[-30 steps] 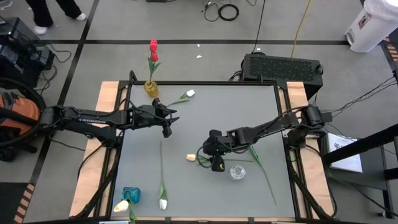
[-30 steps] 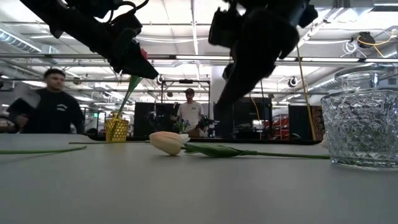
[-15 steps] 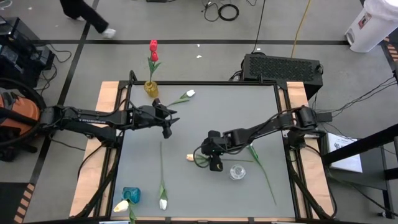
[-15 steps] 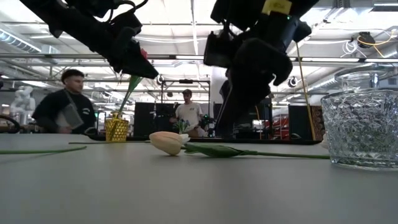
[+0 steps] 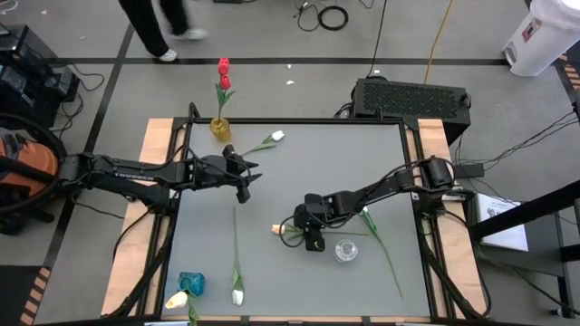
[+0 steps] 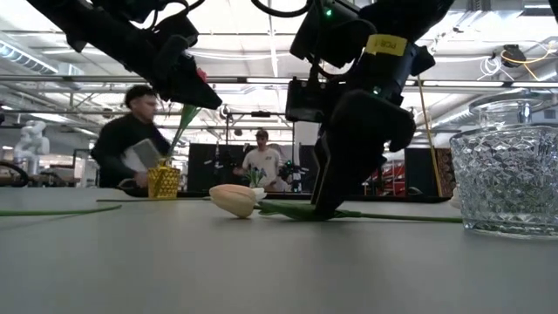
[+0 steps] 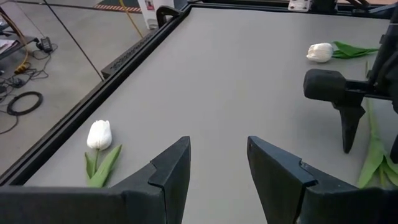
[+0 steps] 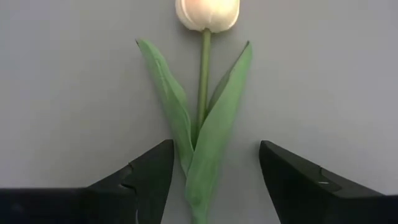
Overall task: Sort flowers into vase by color
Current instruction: Put the yellow tulip into the blue vase
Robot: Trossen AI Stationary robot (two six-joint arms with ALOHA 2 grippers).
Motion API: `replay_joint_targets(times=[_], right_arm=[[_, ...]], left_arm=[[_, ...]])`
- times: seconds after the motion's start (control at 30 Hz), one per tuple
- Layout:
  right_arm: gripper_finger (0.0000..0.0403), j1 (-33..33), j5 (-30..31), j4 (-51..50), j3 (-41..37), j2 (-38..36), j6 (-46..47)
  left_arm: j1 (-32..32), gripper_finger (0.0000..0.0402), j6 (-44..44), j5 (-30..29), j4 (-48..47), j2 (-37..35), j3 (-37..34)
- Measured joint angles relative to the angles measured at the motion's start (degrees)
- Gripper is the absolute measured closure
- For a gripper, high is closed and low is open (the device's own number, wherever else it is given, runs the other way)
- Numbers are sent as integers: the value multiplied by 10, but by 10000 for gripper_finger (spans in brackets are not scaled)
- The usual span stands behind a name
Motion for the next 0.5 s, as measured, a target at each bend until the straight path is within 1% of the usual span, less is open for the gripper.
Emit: replay_joint_targets(times=[0.23,0.5], right_arm=[[178,5,-2,-10,0,0,4],[228,5,-13,-11,0,0,29]], left_arm=[[0,235,0,0,-1,0,0],[0,235,0,0,-1,0,0]])
